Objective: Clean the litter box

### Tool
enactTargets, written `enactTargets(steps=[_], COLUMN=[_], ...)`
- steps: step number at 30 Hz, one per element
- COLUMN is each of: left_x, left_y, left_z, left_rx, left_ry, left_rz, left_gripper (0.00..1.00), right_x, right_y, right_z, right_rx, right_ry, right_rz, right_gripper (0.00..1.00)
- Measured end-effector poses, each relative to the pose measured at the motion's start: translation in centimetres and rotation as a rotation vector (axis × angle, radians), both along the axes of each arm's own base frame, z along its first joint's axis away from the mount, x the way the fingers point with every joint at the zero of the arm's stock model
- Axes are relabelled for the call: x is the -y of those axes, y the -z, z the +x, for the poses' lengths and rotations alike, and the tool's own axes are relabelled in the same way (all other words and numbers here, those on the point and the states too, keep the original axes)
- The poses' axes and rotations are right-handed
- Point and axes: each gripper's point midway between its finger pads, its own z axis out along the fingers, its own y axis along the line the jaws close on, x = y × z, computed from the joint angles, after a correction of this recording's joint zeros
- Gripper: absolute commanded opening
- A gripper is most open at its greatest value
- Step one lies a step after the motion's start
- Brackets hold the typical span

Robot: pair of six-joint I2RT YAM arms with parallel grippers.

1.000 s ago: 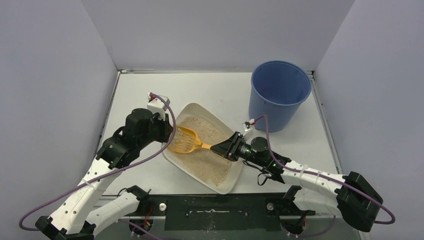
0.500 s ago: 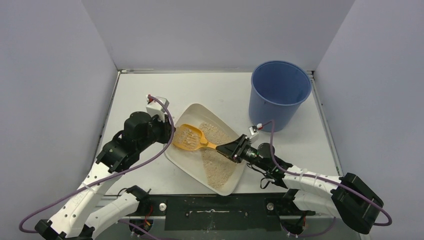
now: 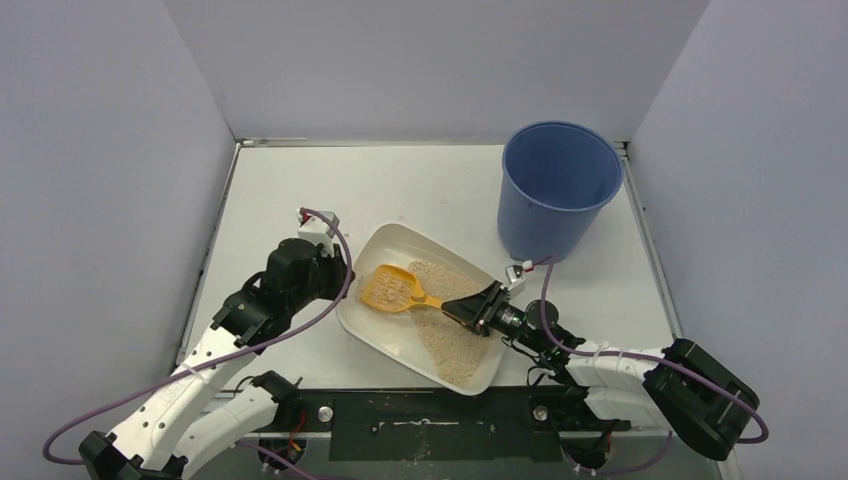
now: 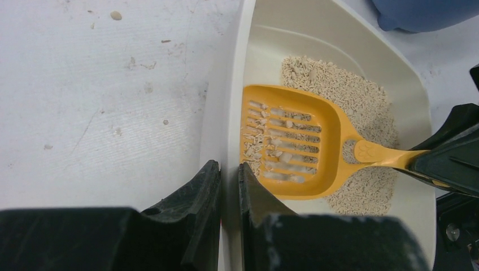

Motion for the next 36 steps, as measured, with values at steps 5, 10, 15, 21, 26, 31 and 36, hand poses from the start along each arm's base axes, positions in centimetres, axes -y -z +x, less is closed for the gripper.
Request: enactTargets(steps=[5, 10, 15, 21, 26, 31, 36], left_x=[-0.7, -1.1, -1.0, -0.9, -0.7, -0.6, -0.3], left_y=[1.5, 3.3, 5.4, 7.2, 9.3, 11.6, 12.5], left_z=[0.1, 0.1, -0.1, -0.3, -1.0, -1.7, -1.9], left_rx=[-0.032, -0.063, -0.118, -0.157, -0.218, -0.295, -0.343], left_ry=[-0.059, -0.108, -0.131, -0.155, -0.166, -0.179, -0.187], left_rz=[0.006, 0.004, 0.002, -0.017, -0.028, -0.015, -0.018], left_gripper=[0.0, 0.0, 0.0, 0.02, 0.14, 0.34, 0.49], right_x=[0.8, 2.6, 3.8, 4.7, 4.9, 5.1, 5.3], right_y=[-0.7, -3.1, -4.7, -4.1, -2.9, -3.2, -3.6], right_z=[-0.3, -0.3, -0.5, -0.7, -1.1, -1.6, -1.7], right_rx=[0.019, 0.088, 0.135, 0.126, 0.099, 0.105, 0.109], right_ry=[0.007, 0.049, 0.074, 0.087, 0.069, 0.06, 0.063], right_rz=[0.01, 0.058, 0.079, 0.06, 0.017, 0.043, 0.054], right_gripper=[0.0, 0.0, 0.0, 0.0, 0.0, 0.0, 0.0])
